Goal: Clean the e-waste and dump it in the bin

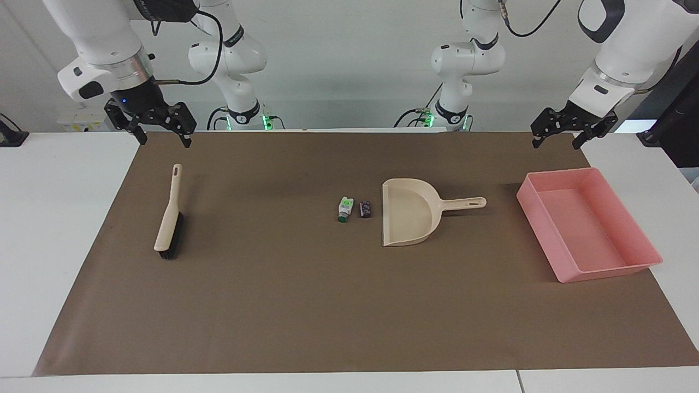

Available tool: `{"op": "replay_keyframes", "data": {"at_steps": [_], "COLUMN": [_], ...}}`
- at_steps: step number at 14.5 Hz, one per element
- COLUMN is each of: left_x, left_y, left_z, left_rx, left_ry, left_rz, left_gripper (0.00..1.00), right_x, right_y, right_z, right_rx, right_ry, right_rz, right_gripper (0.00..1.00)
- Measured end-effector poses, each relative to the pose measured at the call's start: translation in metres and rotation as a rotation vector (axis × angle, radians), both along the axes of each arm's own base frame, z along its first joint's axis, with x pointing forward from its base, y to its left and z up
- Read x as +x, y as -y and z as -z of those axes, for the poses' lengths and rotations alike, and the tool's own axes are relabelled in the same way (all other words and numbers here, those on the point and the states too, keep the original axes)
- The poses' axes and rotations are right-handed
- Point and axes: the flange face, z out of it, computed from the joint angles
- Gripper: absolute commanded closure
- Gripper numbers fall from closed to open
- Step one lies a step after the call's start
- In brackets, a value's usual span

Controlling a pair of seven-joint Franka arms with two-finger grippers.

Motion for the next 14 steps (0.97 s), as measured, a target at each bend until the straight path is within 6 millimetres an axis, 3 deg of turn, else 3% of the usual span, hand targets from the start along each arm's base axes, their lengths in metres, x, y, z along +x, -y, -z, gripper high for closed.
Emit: {"op": "replay_keyframes", "data": {"at_steps": [9,12,14], "left_x": [0.001,0.001,0.002], "left_y": [-0.002,-0.003,-0.003], "left_z": [-0.001,-0.001,-0.001], "left_rx": [0.001,0.007,0.008], "left_ry": [0.01,0.01,0.018], "left_rz": [-0.004,-0.012,-0.019], "left_gripper": [0.01,0.01,0.01], "right_x": [0.0,0.001,0.0], "right_y": [0.0,0.001,0.013], "right_z": [0.001,0.018,0.032], "right_rx": [0.0,0.001,0.002], "right_ry": [-0.002,-0.007,-0.008], "right_rz": [0.0,-0.004,-0.03], "right_gripper": [0.0,0.0,0.0]}}
